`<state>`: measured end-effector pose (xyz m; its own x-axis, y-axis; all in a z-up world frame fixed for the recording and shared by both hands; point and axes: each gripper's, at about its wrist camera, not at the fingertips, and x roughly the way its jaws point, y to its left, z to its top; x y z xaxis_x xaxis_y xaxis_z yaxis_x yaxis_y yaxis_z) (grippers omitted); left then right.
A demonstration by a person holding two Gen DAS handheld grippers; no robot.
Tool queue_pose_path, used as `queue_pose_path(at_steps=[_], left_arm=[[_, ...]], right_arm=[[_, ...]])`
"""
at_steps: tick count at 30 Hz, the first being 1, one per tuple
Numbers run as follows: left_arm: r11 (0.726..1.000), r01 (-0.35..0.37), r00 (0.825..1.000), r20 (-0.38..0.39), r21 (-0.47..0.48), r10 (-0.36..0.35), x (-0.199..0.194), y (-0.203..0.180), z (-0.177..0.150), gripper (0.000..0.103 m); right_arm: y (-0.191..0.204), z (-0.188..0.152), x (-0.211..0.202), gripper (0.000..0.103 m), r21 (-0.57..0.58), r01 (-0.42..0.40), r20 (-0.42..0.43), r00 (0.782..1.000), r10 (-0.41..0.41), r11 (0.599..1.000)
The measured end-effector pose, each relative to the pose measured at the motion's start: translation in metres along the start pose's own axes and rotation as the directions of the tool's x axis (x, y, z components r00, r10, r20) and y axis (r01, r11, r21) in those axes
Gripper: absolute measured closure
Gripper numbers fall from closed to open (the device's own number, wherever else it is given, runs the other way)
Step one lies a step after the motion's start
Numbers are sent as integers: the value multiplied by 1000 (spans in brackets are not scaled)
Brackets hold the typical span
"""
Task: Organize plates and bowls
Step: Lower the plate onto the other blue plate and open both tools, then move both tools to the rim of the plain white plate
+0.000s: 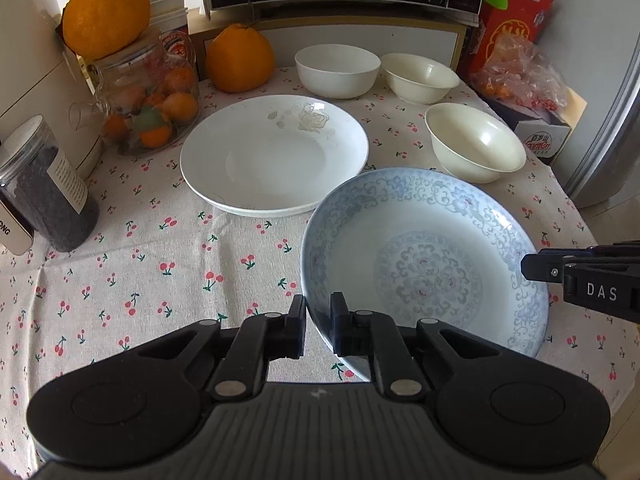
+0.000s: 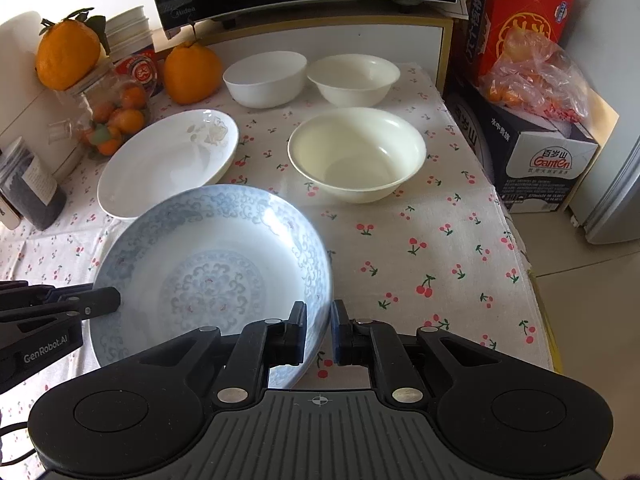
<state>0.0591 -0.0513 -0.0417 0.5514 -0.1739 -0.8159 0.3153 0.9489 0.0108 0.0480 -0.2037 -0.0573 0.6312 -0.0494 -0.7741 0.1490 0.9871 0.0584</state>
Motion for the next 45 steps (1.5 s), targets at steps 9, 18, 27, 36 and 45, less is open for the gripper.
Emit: queue_pose_path(at_steps=[9, 18, 27, 36, 45], left_arm=[[998, 48, 999, 5, -34, -48, -2, 7, 1, 72], [993, 71, 997, 9, -93, -71, -4, 16, 7, 36], [988, 50, 998, 32, -144, -46, -7, 33, 30, 15], [970, 17, 998, 60, -243, -3, 5, 70, 51, 2], [943, 32, 992, 124, -332, 10, 25, 98, 49, 1]], right_arm=[[-4, 3, -4, 82, 29, -20, 14, 1000, 19, 999], [2, 10, -10, 45, 42, -69, 42, 997, 67, 997], [27, 33, -13, 22, 44, -160, 66, 985, 157, 986], [45, 72, -3, 14, 14, -188, 135, 974, 185, 982], [52, 79, 34, 12, 9, -240, 144, 961, 236, 971]])
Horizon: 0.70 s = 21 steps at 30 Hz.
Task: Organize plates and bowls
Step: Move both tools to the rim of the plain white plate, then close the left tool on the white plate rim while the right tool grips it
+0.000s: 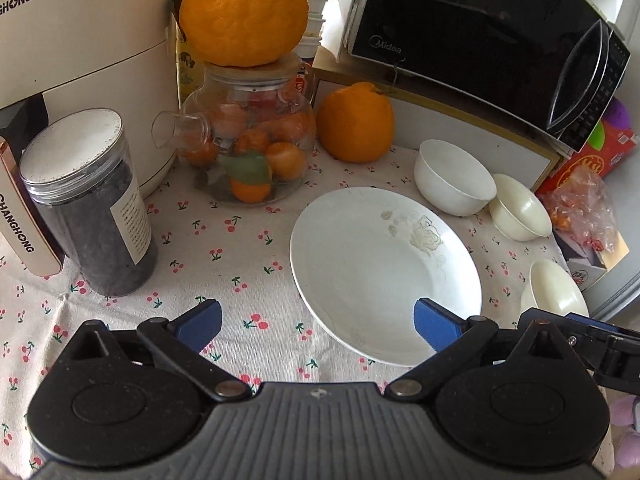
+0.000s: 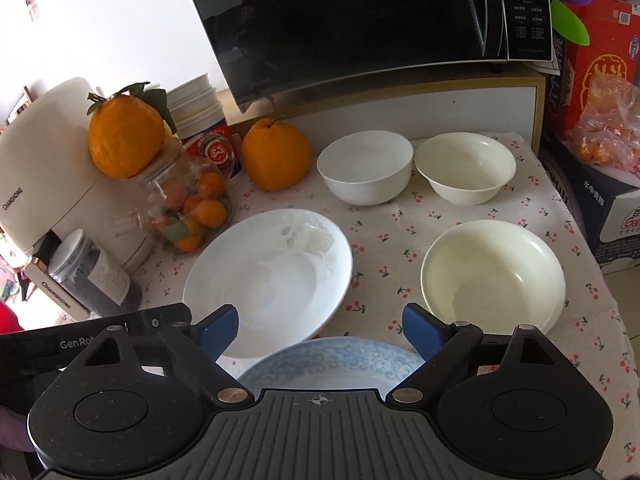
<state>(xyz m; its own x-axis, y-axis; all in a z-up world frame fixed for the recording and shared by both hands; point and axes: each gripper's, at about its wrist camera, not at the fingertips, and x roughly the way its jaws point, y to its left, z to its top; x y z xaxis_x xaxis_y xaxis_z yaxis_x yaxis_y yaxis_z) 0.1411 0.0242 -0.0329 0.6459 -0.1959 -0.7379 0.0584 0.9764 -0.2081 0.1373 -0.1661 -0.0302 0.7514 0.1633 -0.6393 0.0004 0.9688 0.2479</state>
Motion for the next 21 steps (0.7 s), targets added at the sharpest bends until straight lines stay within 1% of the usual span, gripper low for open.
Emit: queue_pose_path(at_steps=[2, 5, 10, 11, 12, 13, 15, 16, 17, 18, 19, 21], left_arm=[[1000, 11, 1000, 26, -15, -11, 3, 6, 2, 1], [998, 30, 999, 41, -48, -28, 8, 14, 4, 1], [993, 68, 996, 62, -95, -62, 16, 22, 6, 8], [992, 76, 995, 65, -105, -70, 18, 23, 6, 12], [990, 85, 995, 65, -113, -78, 20, 24, 6, 19], [988, 95, 994, 64, -123, -87, 22, 25, 6, 22], [983, 107, 993, 58, -148, -99, 27, 26, 5, 35], [981, 110, 993, 54, -163, -102, 29, 26, 5, 38], [977, 113, 993, 50, -179, -106, 31, 27, 5, 44], [974, 117, 993, 47, -192, -110, 33, 27, 4, 50], [972, 120, 993, 45, -203, -113, 35, 27, 4, 52], [968, 118, 993, 40, -221, -112, 40, 27, 3, 59]], right_arm=[[-5, 0, 7, 12, 27, -12, 1, 1000, 12, 1000], [-14, 0, 16, 12, 87, -41, 4, 999, 41, 995], [-26, 4, 27, 12, 200, -105, 30, 994, 101, 974], [-27, 5, 29, 12, 214, -114, 37, 993, 108, 970], [-28, 5, 32, 12, 224, -120, 42, 993, 113, 967], [-28, 6, 34, 12, 233, -125, 44, 992, 118, 964], [-30, 6, 39, 13, 250, -129, 49, 991, 121, 959], [-31, 6, 41, 13, 262, -131, 50, 991, 122, 956], [-33, 6, 43, 14, 278, -130, 52, 991, 120, 952], [-35, 5, 45, 18, 295, -130, 54, 991, 119, 947], [-37, 5, 47, 20, 312, -131, 54, 991, 120, 941], [-40, 5, 51, 32, 338, -126, 48, 992, 116, 933]])
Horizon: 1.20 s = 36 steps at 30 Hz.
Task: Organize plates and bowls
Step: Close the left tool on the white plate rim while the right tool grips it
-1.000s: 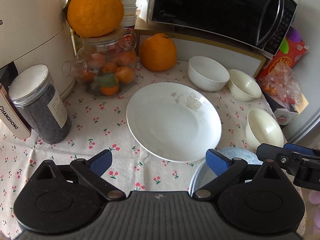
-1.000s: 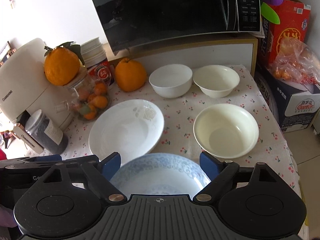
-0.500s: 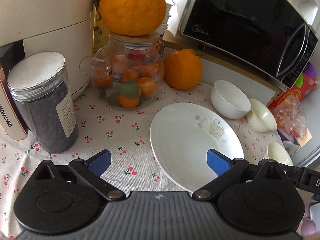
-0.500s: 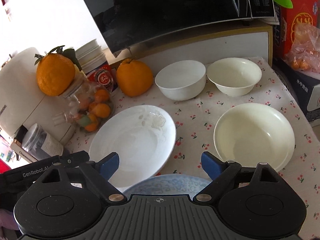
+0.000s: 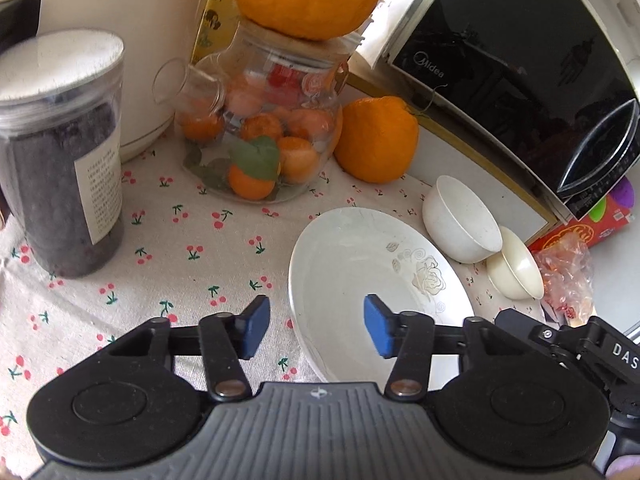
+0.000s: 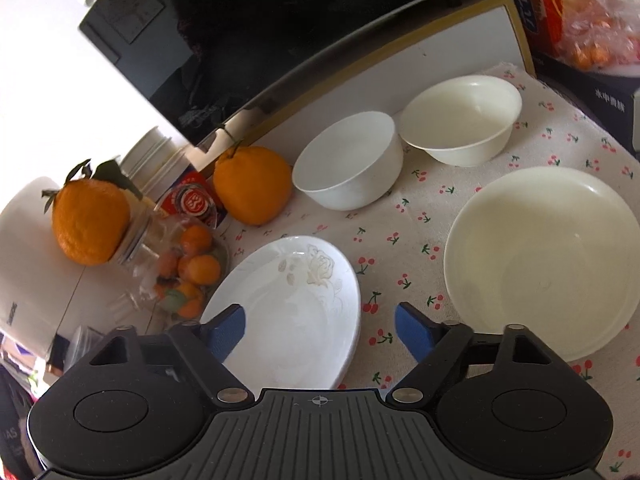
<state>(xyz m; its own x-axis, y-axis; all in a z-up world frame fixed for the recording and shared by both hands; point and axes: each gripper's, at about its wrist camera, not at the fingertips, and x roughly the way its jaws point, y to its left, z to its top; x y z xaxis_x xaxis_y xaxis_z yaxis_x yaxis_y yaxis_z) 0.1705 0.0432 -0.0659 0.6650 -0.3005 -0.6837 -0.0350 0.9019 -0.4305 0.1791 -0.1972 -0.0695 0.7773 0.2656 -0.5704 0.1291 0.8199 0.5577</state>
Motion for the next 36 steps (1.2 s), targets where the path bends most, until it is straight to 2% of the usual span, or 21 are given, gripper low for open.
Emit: queue_pose_path(at_steps=[1, 3, 6, 9, 17, 36], left_arm=[[1000, -1, 1000, -2, -6, 1, 1, 0, 0, 60], [1000, -6, 1000, -4, -20, 6, 4, 3, -1, 67], [999, -7, 1000, -5, -45, 7, 5, 6, -1, 77], [999, -9, 1000, -6, -51, 9, 4, 9, -2, 86], [997, -11, 1000, -18, -77, 9, 2, 17, -4, 92], [998, -14, 1000, -17, -59, 13, 5, 12, -6, 94]], right_arm=[[-1, 0, 2, 36, 7, 4, -2, 1000, -4, 1000], [-3, -1, 5, 51, 13, 16, -8, 1000, -16, 1000], [-5, -3, 9, 63, 16, 42, -15, 999, -42, 999], [-5, -5, 12, 69, 7, 58, -20, 998, -58, 998], [-5, -11, 21, 81, 2, 78, -41, 996, -78, 997], [1, -14, 33, 82, -18, 99, -39, 994, -99, 995]])
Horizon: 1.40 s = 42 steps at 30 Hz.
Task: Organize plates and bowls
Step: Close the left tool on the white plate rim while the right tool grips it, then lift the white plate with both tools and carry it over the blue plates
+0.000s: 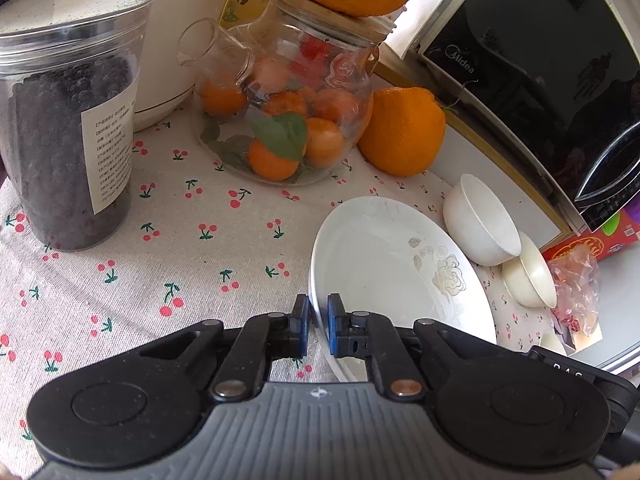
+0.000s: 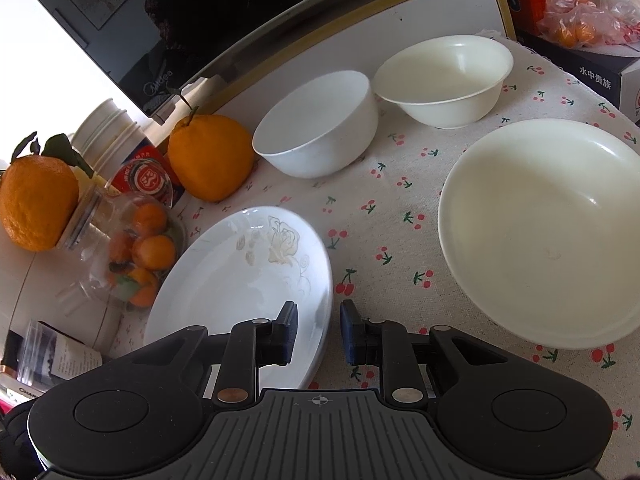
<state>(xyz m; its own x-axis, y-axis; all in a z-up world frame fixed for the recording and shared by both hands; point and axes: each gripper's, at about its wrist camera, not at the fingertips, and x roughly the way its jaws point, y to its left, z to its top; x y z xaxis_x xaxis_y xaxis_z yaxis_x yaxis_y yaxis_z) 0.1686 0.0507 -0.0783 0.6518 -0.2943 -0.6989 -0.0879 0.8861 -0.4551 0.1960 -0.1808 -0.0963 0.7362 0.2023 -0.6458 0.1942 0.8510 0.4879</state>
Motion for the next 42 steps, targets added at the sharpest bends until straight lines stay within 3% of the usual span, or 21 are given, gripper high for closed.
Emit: queue_pose_path(at_steps=[9, 18, 42], left_arm=[[1000, 7, 1000, 3, 5, -7, 1, 0, 0, 94], [1000, 13, 1000, 19, 25, -14, -7, -7, 4, 94], [996, 59, 998, -5, 72, -59, -66, -21, -3, 94]], right_arm=[[3, 0, 2, 81, -8, -4, 7, 1000, 4, 1000], [8, 4, -7, 88, -40, 1, 14, 1000, -1, 999], [32, 0, -90, 88, -111, -25, 51, 998, 31, 993]])
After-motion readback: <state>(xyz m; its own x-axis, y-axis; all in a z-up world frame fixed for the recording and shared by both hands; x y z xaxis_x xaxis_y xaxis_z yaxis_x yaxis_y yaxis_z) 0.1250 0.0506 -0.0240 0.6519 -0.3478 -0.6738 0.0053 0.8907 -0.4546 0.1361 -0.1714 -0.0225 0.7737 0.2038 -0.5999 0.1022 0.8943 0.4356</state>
